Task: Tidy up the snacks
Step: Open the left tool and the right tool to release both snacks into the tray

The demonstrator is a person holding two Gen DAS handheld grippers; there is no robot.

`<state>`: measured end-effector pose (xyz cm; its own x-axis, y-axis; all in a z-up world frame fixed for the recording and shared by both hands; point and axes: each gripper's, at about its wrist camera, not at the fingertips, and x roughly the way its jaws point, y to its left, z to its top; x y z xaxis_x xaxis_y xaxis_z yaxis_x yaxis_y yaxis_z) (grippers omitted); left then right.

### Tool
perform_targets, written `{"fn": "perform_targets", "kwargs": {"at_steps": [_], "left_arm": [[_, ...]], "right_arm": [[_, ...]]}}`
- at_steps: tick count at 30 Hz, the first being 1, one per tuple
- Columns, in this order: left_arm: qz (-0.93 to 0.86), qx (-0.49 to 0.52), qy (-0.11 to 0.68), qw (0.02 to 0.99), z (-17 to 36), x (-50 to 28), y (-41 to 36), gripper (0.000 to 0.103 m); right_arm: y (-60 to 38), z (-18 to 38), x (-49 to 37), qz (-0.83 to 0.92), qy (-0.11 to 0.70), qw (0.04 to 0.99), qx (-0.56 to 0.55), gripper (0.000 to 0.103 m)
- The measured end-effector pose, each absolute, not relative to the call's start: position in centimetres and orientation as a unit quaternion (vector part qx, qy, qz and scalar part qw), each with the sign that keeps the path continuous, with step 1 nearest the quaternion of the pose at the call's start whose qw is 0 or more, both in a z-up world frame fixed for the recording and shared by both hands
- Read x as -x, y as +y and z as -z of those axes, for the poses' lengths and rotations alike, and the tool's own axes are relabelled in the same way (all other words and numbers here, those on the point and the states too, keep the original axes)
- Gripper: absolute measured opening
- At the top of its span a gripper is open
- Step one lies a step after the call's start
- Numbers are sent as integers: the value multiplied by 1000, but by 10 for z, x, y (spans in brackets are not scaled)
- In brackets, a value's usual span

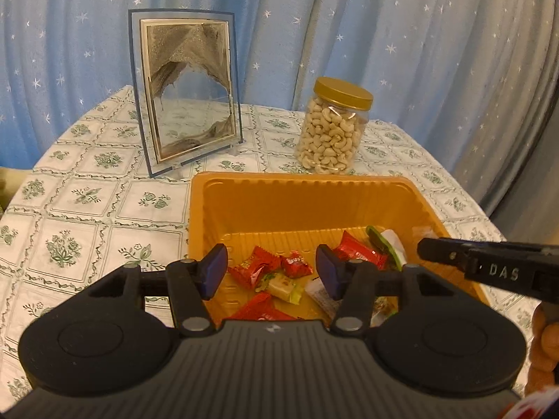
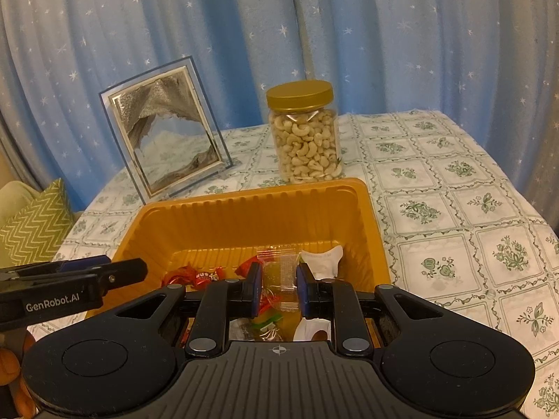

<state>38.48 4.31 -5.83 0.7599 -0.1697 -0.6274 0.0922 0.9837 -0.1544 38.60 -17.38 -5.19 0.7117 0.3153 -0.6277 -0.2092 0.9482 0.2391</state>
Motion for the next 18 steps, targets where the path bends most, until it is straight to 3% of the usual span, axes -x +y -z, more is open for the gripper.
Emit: {"fn": "perform_targets", "kwargs": {"at_steps": [18], "left_arm": [[76, 36, 352, 932, 64, -384, 36, 52]], "right_arm": [[-175, 56, -388, -153, 353, 919, -87, 22]]}}
